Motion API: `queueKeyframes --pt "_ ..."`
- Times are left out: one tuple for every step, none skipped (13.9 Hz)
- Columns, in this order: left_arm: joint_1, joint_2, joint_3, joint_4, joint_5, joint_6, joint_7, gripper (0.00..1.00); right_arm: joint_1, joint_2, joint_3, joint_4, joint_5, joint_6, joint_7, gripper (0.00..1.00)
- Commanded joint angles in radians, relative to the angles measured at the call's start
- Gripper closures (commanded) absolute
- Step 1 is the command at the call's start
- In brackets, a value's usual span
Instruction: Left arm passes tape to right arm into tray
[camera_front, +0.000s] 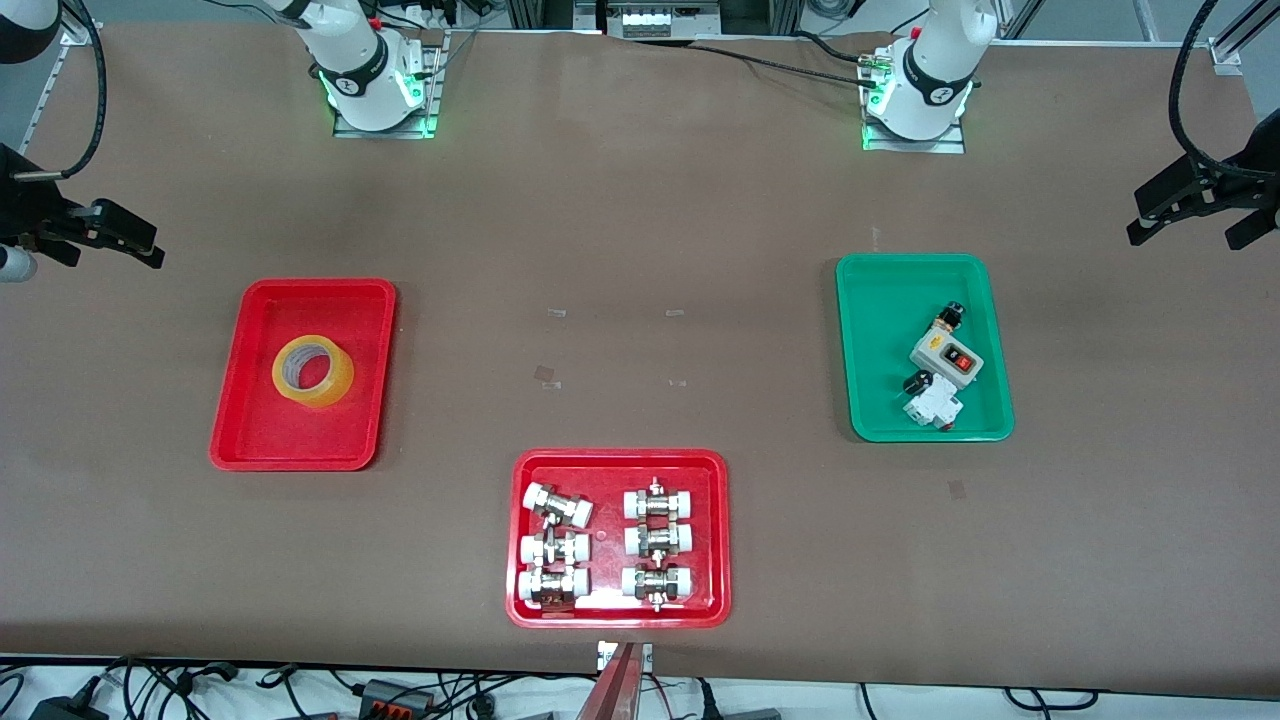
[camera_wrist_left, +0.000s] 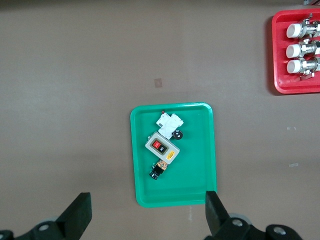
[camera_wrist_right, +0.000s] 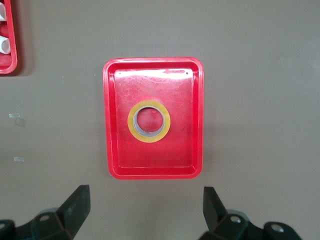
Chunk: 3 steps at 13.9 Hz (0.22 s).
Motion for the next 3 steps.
queueKeyframes --pt "-0.004 0.018 -0.002 0.036 0.02 -0.022 0.007 0.0 -0.011 -0.015 0.011 0.009 0.014 -0.022 -0.002 0.0" --pt "-0.004 0.018 -0.002 0.036 0.02 -0.022 0.007 0.0 -0.011 -0.015 0.011 0.009 0.014 -0.022 -0.002 0.0" --pt "-0.004 0.018 -0.002 0.036 0.02 -0.022 0.007 0.0 -0.011 -0.015 0.011 0.009 0.015 -0.022 -0.002 0.0"
